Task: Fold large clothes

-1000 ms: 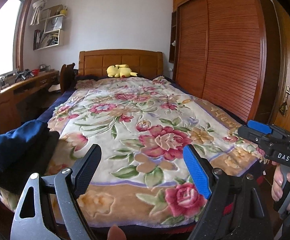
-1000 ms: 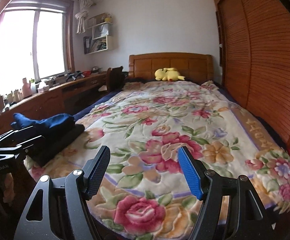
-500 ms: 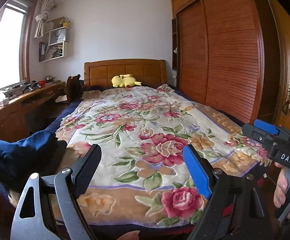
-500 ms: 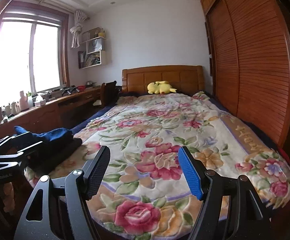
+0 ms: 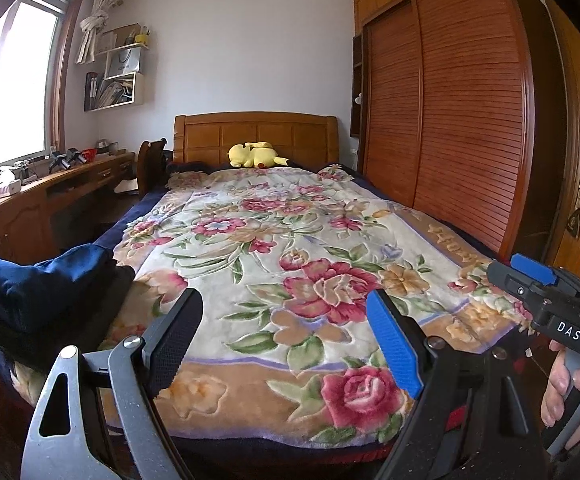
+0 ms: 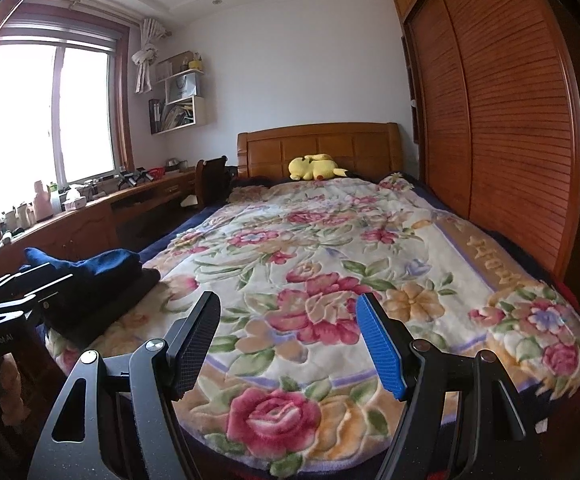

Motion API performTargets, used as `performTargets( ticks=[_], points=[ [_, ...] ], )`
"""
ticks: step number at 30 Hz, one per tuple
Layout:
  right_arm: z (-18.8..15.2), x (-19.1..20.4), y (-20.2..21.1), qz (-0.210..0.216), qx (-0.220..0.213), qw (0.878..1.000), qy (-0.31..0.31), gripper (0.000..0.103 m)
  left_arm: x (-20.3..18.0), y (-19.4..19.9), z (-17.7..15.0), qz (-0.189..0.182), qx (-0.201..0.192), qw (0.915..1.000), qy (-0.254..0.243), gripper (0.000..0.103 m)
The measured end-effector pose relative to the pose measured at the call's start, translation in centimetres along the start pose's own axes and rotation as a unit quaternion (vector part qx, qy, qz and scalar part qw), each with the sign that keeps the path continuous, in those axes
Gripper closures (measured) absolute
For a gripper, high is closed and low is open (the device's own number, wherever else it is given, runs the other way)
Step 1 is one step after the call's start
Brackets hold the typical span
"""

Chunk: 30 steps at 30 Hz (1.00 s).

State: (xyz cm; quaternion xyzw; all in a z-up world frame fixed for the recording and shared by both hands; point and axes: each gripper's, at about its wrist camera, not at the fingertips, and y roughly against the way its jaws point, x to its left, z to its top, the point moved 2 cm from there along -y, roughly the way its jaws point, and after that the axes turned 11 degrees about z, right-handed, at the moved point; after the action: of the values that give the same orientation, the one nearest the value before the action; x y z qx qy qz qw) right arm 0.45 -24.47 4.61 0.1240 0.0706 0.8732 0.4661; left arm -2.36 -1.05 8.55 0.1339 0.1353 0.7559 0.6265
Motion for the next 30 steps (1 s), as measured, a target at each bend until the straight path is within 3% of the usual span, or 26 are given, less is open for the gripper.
performTargets(
  ticks=[30],
  points=[
    [-0.05, -0.85, 0.58, 0.006, 0.0, 1.0, 0.004, 0.031, 0.16, -0.2, 0.07, 0.002, 0.0, 1.0, -0.003, 0.019]
  ],
)
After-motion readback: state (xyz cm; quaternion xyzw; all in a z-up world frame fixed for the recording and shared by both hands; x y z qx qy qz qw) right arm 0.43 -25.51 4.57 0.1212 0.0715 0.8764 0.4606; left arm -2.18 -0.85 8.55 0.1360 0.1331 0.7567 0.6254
